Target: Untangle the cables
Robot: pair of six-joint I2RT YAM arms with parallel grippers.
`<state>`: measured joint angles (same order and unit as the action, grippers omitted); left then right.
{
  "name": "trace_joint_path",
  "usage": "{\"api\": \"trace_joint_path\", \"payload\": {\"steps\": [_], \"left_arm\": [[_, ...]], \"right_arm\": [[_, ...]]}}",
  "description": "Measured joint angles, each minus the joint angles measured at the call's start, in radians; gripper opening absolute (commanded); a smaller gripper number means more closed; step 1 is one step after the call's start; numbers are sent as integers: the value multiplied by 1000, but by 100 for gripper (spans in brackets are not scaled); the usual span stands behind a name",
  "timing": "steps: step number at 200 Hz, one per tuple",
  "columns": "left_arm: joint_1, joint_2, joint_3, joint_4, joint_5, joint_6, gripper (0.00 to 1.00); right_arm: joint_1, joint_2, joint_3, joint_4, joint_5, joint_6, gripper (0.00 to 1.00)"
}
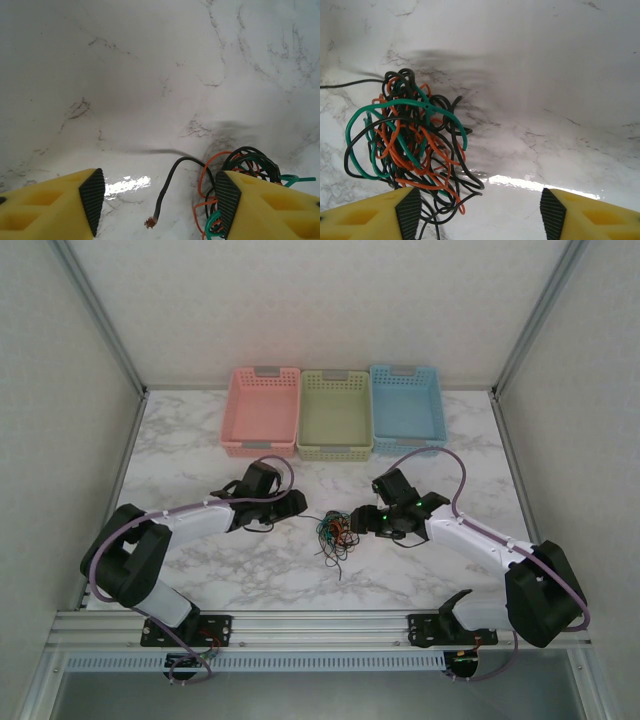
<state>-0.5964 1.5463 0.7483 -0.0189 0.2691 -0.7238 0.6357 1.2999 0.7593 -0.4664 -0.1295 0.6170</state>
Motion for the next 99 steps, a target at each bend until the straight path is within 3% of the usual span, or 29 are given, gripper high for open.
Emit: {"api": "trace_joint_path", "payload": {"steps": [35,57,86,99], "left_arm": [[-14,0,0,-26,0,2,52],[-16,0,5,-39,-1,10,26],[-16,6,52,-64,0,29,17],[-16,9,75,-75,3,37,8]], "right_arm": [[0,-2,0,-4,6,5,62],[0,-5,0,-10,6,3,55],[0,-12,0,-18,7,4,53],[0,-18,0,-19,8,4,53]]}}
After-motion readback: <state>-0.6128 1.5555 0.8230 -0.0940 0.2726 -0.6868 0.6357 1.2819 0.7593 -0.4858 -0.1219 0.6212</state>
